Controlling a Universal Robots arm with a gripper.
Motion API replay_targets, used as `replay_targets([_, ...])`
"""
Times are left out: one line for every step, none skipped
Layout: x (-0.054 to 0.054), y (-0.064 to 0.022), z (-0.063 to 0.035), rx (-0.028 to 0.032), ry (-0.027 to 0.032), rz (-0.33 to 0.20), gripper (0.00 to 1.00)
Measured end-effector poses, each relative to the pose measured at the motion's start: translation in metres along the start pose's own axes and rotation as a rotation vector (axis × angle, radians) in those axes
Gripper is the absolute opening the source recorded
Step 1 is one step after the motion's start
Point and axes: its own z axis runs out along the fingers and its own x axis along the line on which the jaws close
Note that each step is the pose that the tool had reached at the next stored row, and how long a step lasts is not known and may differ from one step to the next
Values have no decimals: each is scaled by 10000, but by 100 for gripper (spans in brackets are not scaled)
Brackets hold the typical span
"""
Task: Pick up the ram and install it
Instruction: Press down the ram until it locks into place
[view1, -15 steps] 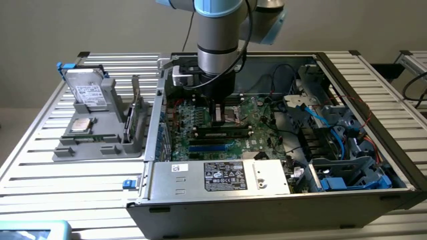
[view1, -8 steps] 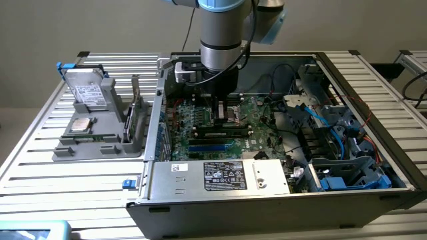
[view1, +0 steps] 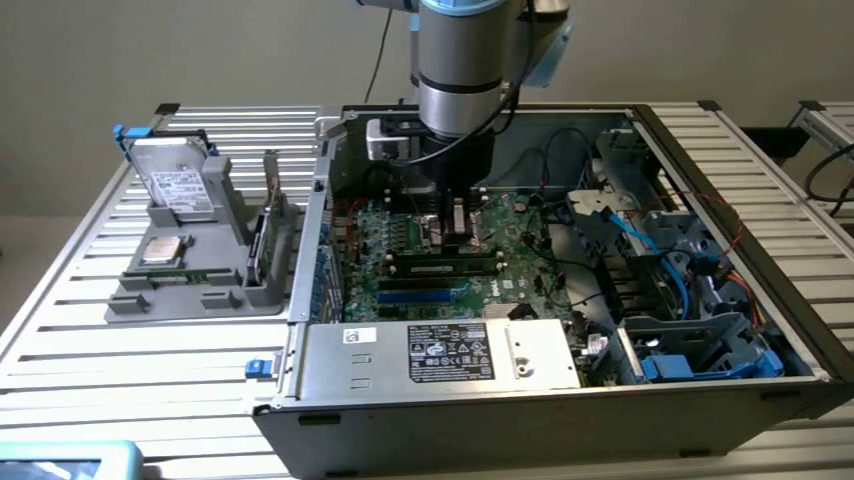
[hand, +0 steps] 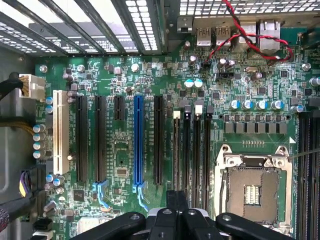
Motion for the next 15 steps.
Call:
replay_targets([4,-17,-9,-2,-1,0,11])
replay_targets([7,-34,-17,-3,-1,0,11])
replay_targets([9,-48,-23,-5,0,0,11])
replay_targets([9,-60,-25,-4,-2,-1,11])
replay_targets([10,-65,-24,-8,-4,-1,11])
replay_targets([11,-65,-25,-16,-14,-1,11])
replay_targets([12,-65,-26,-16,-16,0,11])
replay_targets([12,-65,-26,-16,-15,0,11])
replay_targets([11,-65,-26,-16,-16,1,11])
replay_targets([12,-65,-26,-16,-15,0,11])
replay_targets([12,-66,-26,-16,-15,-1,11])
replay_targets([12,-66,-26,-16,-16,-1,11])
replay_targets([11,-66,-25,-17,-17,-1,11])
replay_targets([12,-66,-26,-18,-16,3,11])
replay_targets([12,-66,-26,-21,-15,38,11])
